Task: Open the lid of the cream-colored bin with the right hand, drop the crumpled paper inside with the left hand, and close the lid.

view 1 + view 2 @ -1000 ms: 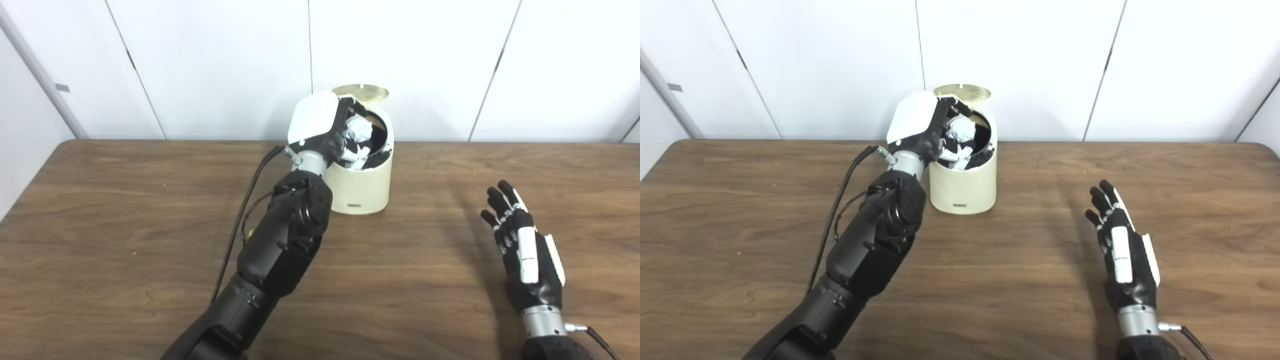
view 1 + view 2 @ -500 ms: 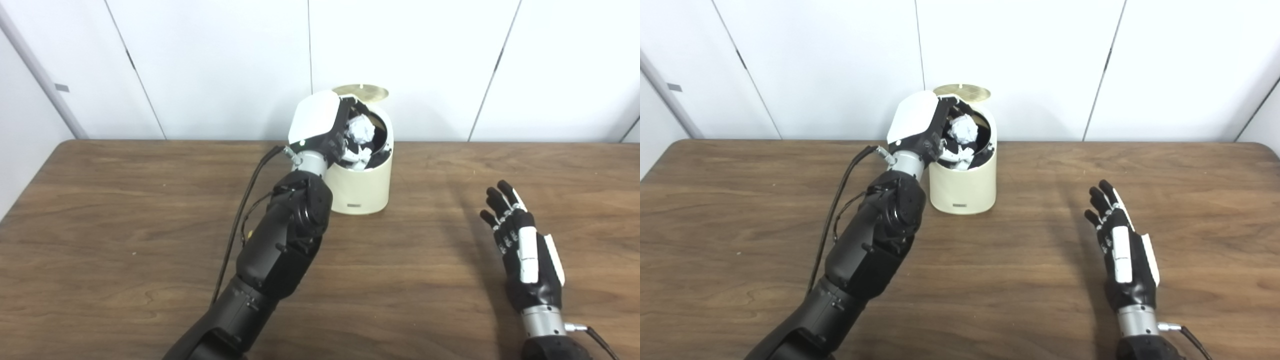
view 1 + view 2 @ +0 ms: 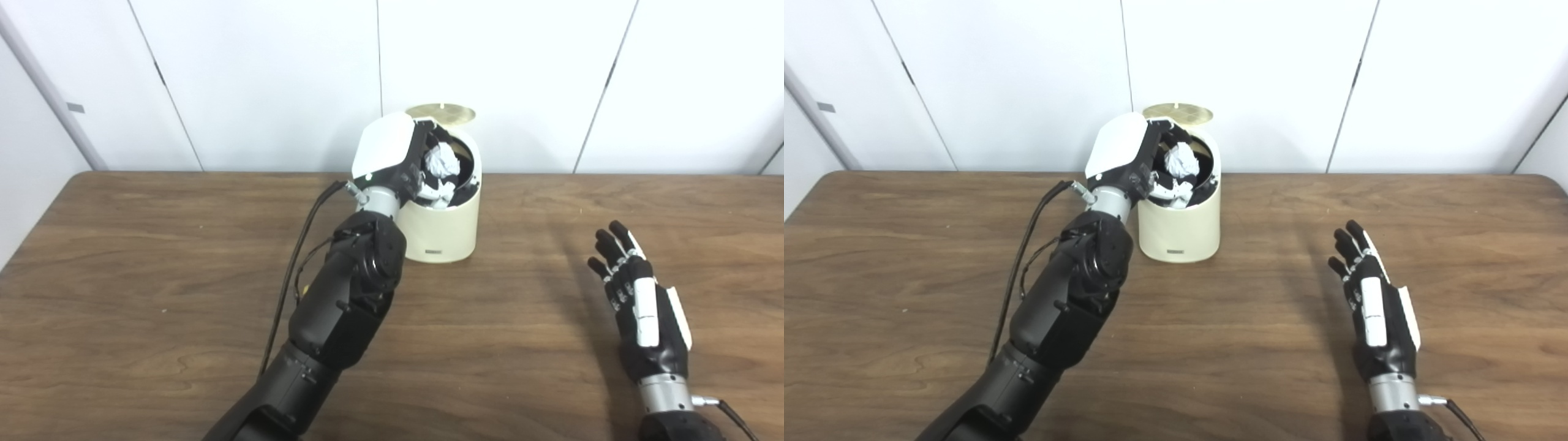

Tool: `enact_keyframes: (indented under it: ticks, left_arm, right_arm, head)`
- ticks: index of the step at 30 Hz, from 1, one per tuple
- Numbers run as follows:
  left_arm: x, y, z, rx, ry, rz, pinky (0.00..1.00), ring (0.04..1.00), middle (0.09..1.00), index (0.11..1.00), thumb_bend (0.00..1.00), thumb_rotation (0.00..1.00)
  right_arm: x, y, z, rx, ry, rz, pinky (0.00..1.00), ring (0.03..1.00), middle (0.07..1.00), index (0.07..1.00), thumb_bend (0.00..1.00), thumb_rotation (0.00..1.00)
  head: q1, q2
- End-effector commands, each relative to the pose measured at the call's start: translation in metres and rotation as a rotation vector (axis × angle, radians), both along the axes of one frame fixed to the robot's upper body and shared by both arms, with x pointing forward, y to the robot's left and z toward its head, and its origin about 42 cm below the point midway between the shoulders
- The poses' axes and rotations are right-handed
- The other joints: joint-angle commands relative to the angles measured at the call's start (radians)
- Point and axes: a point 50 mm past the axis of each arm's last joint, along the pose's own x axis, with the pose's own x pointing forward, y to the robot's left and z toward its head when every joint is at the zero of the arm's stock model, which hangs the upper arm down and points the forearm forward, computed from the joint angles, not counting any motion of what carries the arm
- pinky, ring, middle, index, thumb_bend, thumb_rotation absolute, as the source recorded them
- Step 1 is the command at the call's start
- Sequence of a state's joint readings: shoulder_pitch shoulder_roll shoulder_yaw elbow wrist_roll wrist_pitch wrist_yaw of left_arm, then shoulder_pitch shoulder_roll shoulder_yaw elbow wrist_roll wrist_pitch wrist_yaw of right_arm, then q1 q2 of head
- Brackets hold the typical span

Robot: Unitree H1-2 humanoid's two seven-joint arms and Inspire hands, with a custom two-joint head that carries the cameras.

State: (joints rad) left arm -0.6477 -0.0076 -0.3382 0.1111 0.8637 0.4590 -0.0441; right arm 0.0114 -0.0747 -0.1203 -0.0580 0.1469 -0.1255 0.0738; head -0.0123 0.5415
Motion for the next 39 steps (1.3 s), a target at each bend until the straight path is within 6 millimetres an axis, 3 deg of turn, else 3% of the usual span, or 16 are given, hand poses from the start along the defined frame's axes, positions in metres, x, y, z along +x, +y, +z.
enact_keyframes:
  ticks: [1, 11, 16, 39]
  left_arm:
    - [0.0017, -0.0046, 0.0098, 0.001, -0.013, -0.009, 0.61, 0.737, 0.766, 0.665, 0.95, 0.0]
    - [0.0021, -0.0036, 0.0091, 0.007, -0.019, -0.012, 0.63, 0.74, 0.764, 0.687, 0.96, 0.0]
    - [0.0031, -0.0031, 0.0085, 0.022, -0.027, -0.009, 0.67, 0.778, 0.795, 0.746, 0.98, 0.01]
    - [0.0023, 0.0004, 0.0103, 0.035, -0.035, -0.015, 0.7, 0.801, 0.804, 0.746, 1.0, 0.02]
  right_arm:
    - [-0.0193, 0.0078, -0.0369, 0.053, 0.114, -0.007, 0.91, 0.944, 0.906, 0.916, 0.55, 0.93]
    - [-0.019, 0.0065, -0.0383, 0.051, 0.121, -0.003, 0.91, 0.944, 0.906, 0.916, 0.56, 0.92]
    - [-0.0189, 0.0063, -0.0382, 0.057, 0.125, -0.004, 0.92, 0.948, 0.911, 0.918, 0.54, 0.91]
    - [-0.0169, 0.0072, -0.0386, 0.05, 0.127, -0.004, 0.91, 0.94, 0.907, 0.923, 0.55, 0.9]
  head:
    - [0.0, 0.001]
    - [0.001, 0.001]
    - [0.004, 0.0]
    - [0.004, -0.001]
